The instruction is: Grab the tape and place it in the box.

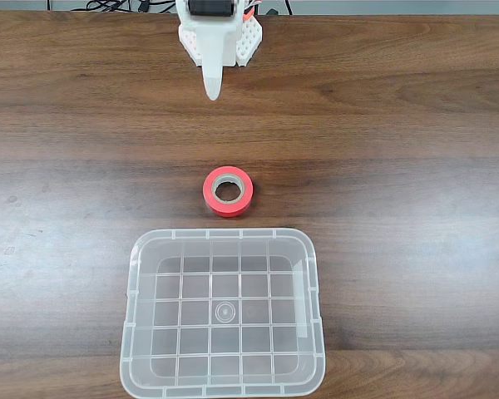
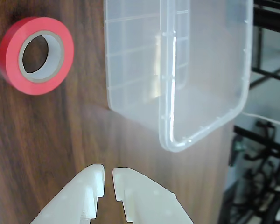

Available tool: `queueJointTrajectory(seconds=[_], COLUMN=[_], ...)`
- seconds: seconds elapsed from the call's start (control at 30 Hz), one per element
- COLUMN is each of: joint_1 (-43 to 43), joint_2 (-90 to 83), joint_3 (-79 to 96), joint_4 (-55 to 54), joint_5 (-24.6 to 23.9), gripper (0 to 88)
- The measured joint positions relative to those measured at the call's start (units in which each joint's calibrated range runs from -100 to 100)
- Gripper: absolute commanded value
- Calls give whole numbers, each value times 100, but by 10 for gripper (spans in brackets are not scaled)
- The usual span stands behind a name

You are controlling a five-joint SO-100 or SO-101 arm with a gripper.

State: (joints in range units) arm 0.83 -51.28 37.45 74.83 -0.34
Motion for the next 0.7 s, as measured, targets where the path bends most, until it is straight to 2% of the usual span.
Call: queueJointTrajectory(seconds=[0.27, 0.5, 0.7], joint_1=[0, 8, 0], joint_2=[1992, 3114, 3374], joint_3=[-469, -36, 569], joint_4=[0, -873, -1551], joint_5=[-37, -31, 0], gripper=[13, 17, 21])
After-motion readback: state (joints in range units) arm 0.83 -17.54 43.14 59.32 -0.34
